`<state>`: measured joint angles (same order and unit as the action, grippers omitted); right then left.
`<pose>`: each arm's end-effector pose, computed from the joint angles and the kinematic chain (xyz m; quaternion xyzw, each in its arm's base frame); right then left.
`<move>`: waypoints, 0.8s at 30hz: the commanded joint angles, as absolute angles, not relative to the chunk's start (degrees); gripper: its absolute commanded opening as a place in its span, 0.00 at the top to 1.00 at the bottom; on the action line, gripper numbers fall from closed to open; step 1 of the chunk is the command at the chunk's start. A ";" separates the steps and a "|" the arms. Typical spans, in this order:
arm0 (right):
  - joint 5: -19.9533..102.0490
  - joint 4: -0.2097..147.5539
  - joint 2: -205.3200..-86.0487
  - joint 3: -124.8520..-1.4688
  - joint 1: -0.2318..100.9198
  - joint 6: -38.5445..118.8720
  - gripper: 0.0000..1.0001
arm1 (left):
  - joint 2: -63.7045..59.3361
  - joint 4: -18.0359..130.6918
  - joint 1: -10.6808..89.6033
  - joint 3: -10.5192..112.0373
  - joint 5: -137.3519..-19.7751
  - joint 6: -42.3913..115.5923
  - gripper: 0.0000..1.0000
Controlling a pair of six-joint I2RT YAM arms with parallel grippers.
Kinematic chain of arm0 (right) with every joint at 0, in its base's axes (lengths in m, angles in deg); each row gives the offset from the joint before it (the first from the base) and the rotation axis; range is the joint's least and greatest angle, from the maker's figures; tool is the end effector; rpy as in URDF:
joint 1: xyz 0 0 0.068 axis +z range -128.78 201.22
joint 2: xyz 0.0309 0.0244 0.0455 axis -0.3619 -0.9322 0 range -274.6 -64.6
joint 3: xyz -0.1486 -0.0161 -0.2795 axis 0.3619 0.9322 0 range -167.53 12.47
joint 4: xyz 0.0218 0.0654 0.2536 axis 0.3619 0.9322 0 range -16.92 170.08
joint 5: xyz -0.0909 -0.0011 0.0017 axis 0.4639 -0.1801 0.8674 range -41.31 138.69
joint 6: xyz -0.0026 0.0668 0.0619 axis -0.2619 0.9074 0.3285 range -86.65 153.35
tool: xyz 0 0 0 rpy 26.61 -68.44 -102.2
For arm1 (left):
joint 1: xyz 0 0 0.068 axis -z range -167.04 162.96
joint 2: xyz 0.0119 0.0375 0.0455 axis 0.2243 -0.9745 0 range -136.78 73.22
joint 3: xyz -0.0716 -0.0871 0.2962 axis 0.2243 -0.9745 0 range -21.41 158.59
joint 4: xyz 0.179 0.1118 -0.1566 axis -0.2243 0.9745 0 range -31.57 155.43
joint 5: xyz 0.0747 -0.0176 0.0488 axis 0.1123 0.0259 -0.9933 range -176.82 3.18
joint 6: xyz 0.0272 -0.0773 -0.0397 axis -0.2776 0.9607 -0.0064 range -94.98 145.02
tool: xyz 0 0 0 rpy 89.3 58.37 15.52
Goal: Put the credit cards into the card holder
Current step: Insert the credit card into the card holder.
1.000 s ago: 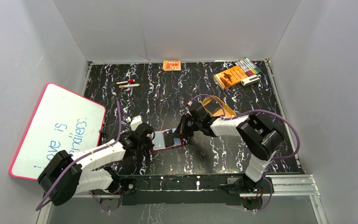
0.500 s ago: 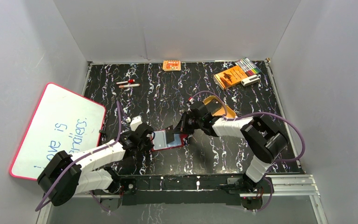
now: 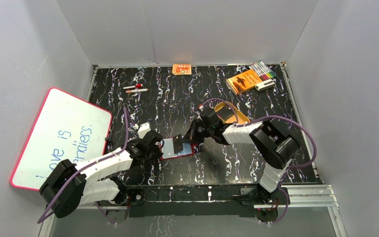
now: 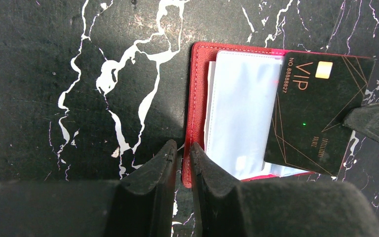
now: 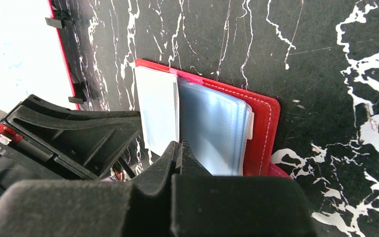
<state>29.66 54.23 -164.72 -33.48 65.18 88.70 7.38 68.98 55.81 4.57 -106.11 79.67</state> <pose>0.2626 0.2904 0.1661 0.0114 0.8793 0.4403 0.1813 0.1776 -0.1280 0.1676 -0.1518 0.9169 -0.1471 0.3387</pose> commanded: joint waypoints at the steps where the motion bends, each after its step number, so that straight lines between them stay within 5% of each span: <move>1: 28.38 51.45 -165.39 -34.11 65.27 89.42 1.00 | 7.20 70.56 55.52 4.25 -108.03 79.59 0.84; 24: 27.13 54.52 -166.93 -33.51 66.64 90.74 1.00 | 6.86 69.69 55.59 3.81 -107.72 79.72 0.85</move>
